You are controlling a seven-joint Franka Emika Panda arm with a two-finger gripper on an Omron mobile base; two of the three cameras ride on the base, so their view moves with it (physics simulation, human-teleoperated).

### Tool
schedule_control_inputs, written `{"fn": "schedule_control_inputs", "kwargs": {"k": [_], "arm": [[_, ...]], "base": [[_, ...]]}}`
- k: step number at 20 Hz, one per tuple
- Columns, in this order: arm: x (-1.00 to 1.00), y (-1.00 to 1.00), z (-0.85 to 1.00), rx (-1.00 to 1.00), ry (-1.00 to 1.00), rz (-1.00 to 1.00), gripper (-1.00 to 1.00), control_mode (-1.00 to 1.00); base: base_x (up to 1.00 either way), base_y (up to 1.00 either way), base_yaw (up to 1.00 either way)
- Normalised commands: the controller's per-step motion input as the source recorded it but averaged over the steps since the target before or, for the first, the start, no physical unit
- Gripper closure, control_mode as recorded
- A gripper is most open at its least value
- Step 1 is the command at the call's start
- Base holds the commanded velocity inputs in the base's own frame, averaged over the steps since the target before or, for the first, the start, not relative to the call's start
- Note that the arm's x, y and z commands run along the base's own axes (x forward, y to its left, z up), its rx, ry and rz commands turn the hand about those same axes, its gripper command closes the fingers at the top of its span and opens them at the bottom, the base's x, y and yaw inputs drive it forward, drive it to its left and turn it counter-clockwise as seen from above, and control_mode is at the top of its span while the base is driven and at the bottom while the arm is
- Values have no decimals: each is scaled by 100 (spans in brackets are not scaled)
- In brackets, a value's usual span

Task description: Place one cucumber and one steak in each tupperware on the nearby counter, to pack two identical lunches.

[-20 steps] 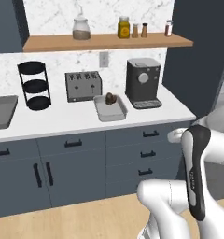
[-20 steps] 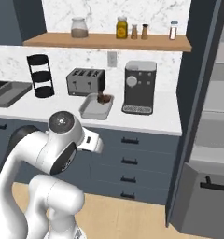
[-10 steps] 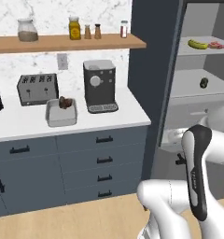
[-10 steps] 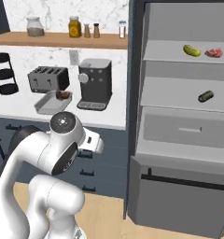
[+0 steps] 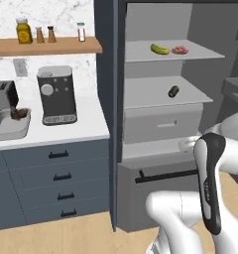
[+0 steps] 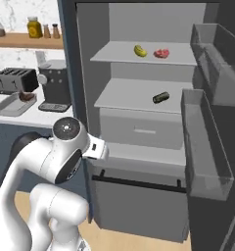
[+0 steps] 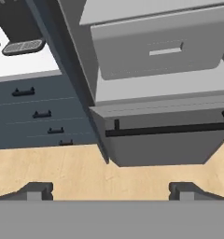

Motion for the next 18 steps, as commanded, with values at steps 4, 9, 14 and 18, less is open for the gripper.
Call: {"fn": "schedule_control_inputs", "kwargs": {"k": [4, 9, 14, 18], "arm": [[0, 0, 0, 0, 0, 0, -100, 100], [0, 0, 0, 0, 0, 0, -100, 100], [0, 0, 0, 0, 0, 0, -100, 100], [0, 0, 0, 0, 0, 0, -100, 100]], "base": [[45, -41, 1], [93, -2, 1], [50, -47, 1], [48, -48, 1]]}}
